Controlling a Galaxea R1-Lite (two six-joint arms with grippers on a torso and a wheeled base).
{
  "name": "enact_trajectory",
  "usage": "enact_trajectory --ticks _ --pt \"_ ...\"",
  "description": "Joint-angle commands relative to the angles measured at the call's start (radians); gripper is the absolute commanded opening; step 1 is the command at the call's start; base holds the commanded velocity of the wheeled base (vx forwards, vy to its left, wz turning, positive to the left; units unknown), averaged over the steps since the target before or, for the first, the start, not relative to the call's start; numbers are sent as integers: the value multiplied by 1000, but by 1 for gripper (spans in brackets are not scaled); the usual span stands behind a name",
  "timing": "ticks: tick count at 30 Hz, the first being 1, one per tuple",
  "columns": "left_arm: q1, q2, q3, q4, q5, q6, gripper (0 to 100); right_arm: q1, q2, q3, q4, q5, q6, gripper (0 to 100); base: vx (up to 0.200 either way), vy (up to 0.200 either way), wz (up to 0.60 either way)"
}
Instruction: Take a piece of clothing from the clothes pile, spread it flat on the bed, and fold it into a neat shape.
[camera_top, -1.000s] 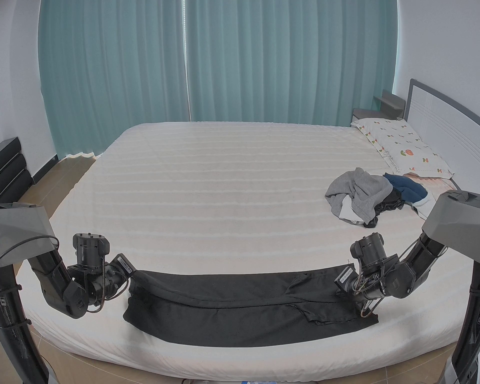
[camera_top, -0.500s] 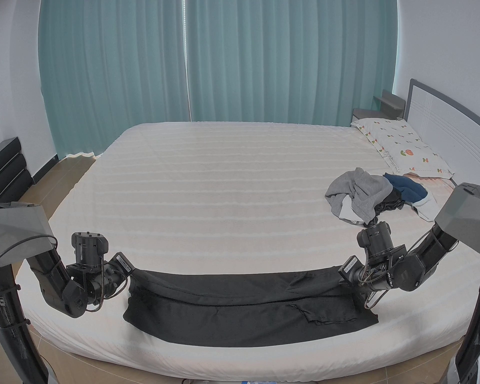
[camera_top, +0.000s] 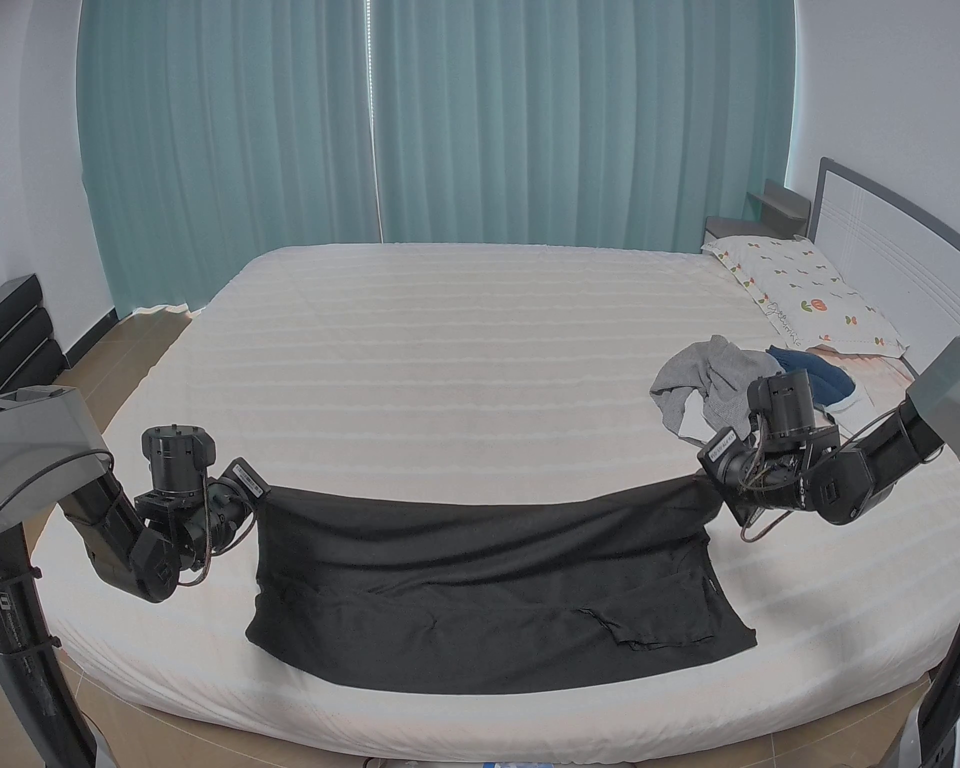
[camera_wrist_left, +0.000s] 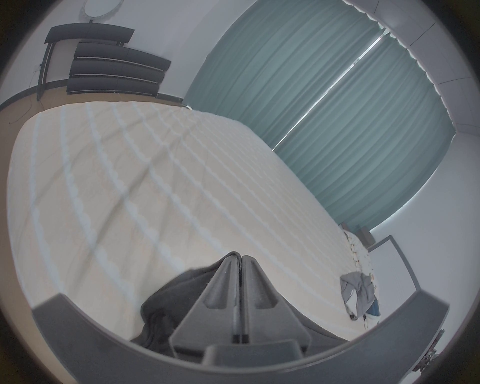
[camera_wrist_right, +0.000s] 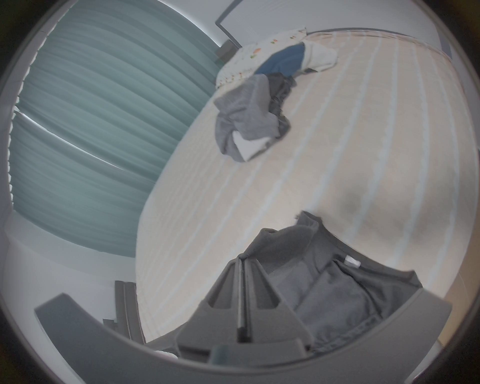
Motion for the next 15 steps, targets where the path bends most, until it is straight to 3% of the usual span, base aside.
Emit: enact_trajectory --ticks 1,9,15 --pt "17 7 -43 -8 -2 -2 0 -9 3 -57 -17 0 -15 0 0 0 0" --pt "34 27 45 -163 -6 11 0 2 -2 78 -62 0 -116 0 0 0 0" --pt "30 64 129 -193 -15 68 0 8 1 144 -62 5 -142 0 0 0 0"
